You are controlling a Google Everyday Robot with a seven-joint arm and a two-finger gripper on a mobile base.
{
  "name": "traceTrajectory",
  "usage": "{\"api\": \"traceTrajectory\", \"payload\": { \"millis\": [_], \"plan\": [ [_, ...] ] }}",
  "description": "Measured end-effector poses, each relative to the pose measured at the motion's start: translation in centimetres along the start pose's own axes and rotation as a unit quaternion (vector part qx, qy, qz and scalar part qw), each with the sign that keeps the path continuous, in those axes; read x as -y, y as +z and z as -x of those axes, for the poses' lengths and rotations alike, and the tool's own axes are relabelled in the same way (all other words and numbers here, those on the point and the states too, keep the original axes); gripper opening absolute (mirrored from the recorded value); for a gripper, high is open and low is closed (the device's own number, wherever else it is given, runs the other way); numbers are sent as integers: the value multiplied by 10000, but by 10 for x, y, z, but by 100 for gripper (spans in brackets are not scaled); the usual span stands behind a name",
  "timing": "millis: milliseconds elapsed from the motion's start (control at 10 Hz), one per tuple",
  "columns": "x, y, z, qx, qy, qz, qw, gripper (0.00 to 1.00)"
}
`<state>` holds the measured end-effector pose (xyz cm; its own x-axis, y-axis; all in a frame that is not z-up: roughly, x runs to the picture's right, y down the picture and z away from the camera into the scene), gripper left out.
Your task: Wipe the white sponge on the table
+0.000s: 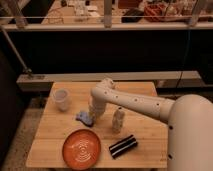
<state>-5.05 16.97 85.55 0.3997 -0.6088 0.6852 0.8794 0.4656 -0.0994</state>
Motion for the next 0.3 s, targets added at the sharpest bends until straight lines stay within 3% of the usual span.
{"api": "traceTrajectory", "payload": {
  "millis": [300],
  "plan": [
    [-11,-3,-4,-4,39,-16,10000,3]
  ]
}}
